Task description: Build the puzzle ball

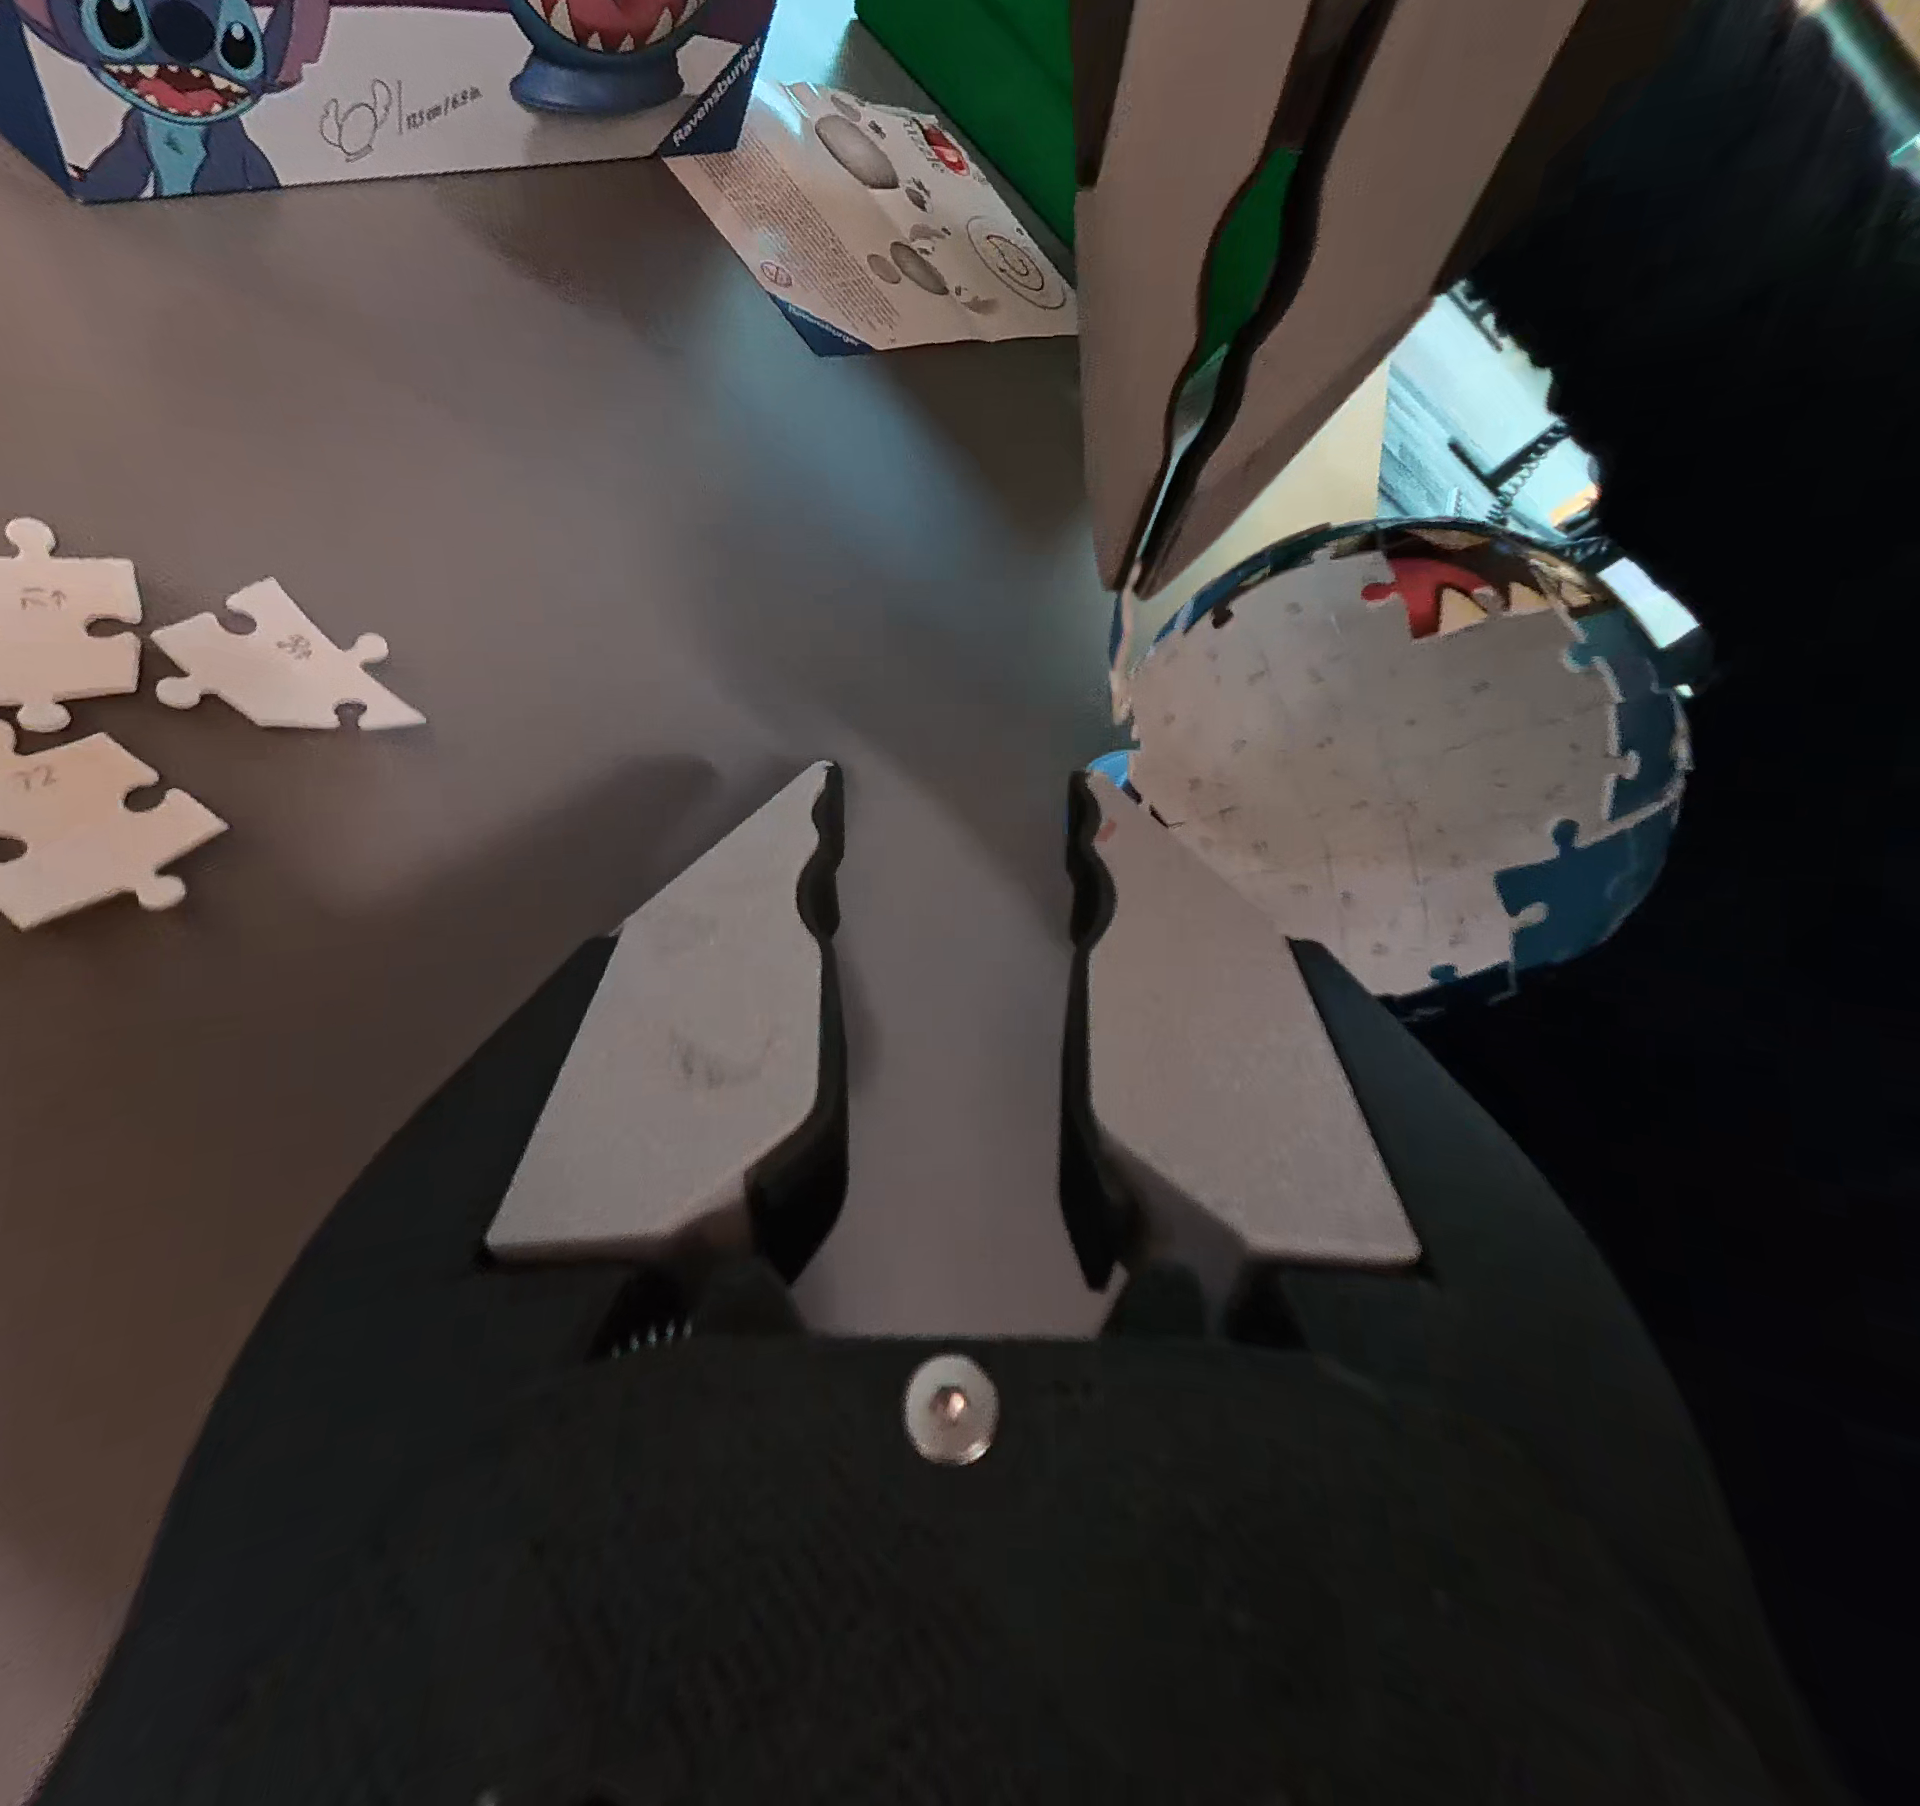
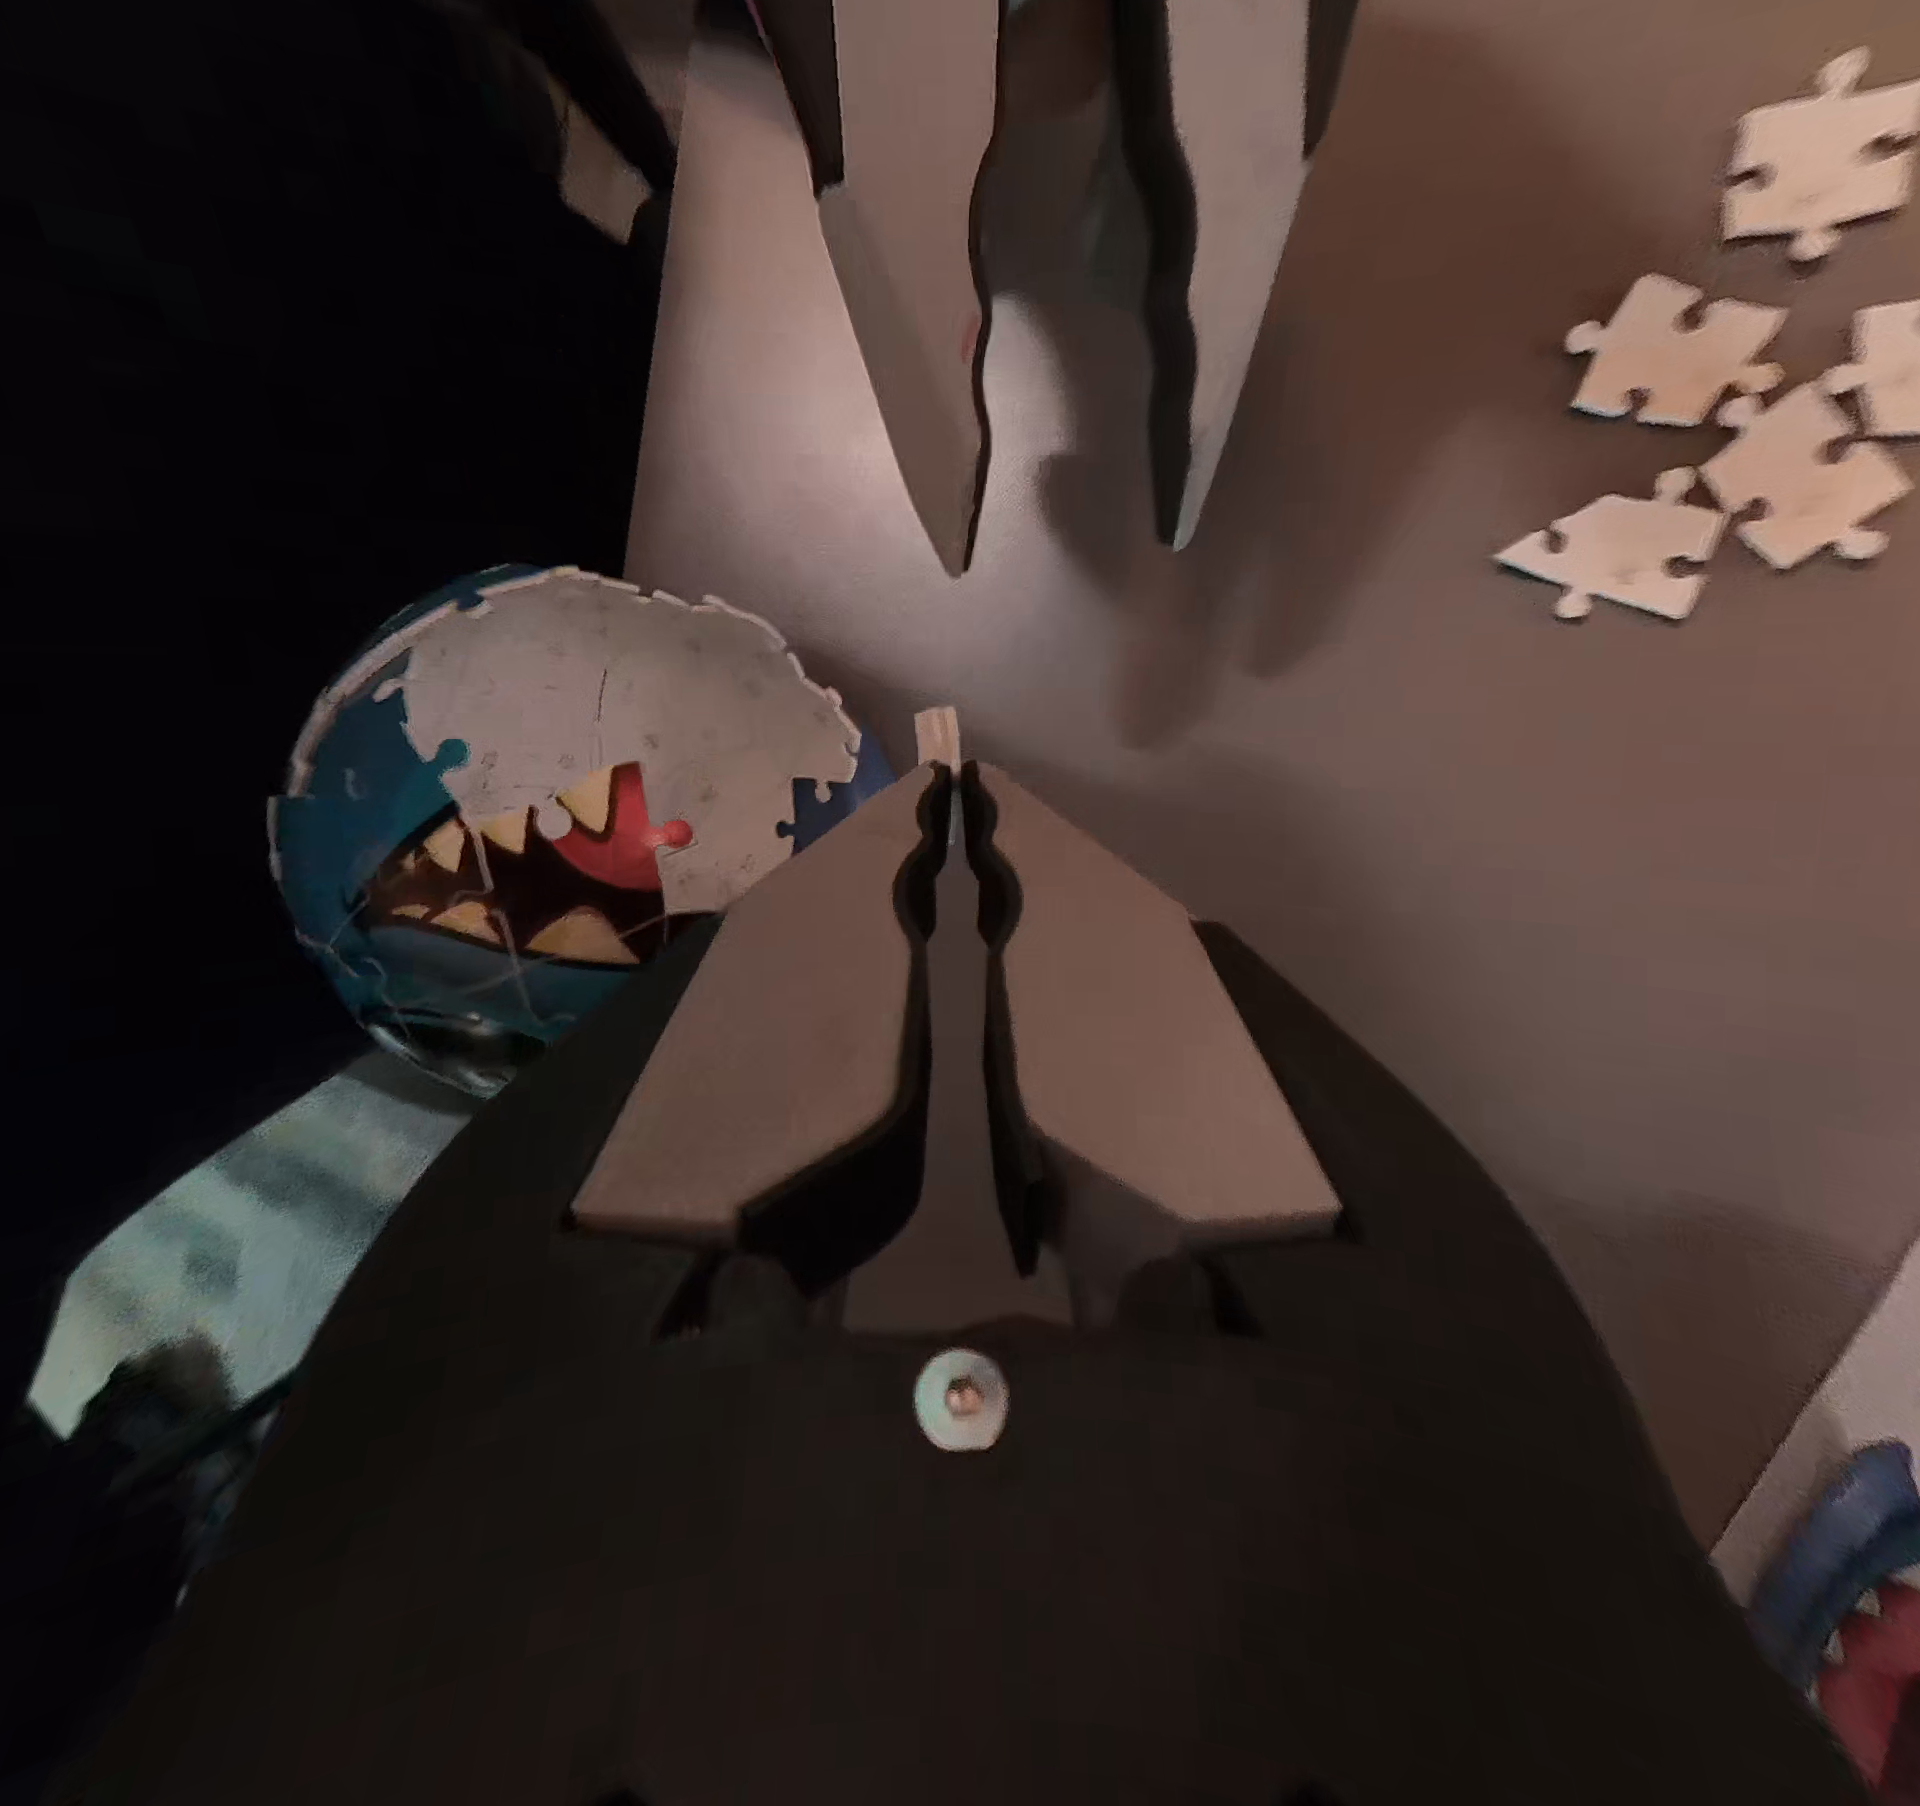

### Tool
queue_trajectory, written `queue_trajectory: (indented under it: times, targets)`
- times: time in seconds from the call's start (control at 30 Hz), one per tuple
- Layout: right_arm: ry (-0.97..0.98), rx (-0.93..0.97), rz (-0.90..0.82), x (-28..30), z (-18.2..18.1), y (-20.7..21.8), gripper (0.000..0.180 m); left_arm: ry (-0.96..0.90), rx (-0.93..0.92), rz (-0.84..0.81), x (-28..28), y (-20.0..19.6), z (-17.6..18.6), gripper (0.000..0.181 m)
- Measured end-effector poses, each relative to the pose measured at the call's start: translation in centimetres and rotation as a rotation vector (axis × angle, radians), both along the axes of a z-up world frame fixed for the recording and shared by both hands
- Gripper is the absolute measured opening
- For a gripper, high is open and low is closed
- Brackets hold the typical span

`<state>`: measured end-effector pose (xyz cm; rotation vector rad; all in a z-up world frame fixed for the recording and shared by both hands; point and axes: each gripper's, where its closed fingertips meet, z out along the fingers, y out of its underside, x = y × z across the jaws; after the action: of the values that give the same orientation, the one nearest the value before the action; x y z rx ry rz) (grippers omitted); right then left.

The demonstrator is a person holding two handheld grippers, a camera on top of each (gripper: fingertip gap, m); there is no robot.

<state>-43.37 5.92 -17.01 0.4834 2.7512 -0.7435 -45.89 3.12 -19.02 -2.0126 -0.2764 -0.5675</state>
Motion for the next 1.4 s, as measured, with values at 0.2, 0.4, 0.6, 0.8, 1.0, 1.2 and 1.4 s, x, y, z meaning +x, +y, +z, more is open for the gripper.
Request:
queue_trajectory:
  times: [0.2, 0.4, 0.6, 0.8, 1.0, 1.2, 1.4]
  targets:
    - [-0.182, 0.11, 0.125, 1.7, -2.4, -1.2, 0.0, 0.0, -0.006, 0.027, 0.4, -0.9, -0.5, 0.041]
    - [-0.262, 0.143, 0.172, 2.6, -3.5, -1.5, 0.0, -0.045, 0.023, 0.044, 0.6, -1.0, -0.6, 0.04]
    - [-0.252, 0.131, 0.191, 2.1, -3.2, -1.6, 0.0, -0.065, 0.022, 0.014, 1.2, -0.3, -0.8, 0.039]
    - [-0.221, 0.07, 0.164, 0.6, -2.4, -1.5, 0.0, -0.078, 0.074, -0.003, 1.5, 0.4, 0.0, 0.035]
    - [-0.145, 0.015, 0.142, 0.2, -1.4, -2.1, 0.0, -0.128, 0.08, -0.056, 2.0, 1.2, 0.3, 0.033]
    - [-0.078, -0.005, 0.102, -0.1, -1.0, -2.4, 0.0, -0.056, 0.098, -0.098, 3.2, 1.8, 0.5, 0.0]
    - [0.057, -0.05, -0.129, -2.1, 0.7, -0.8, 0.01, -0.008, 0.121, -0.022, 1.8, 0.9, 1.1, 0.0]
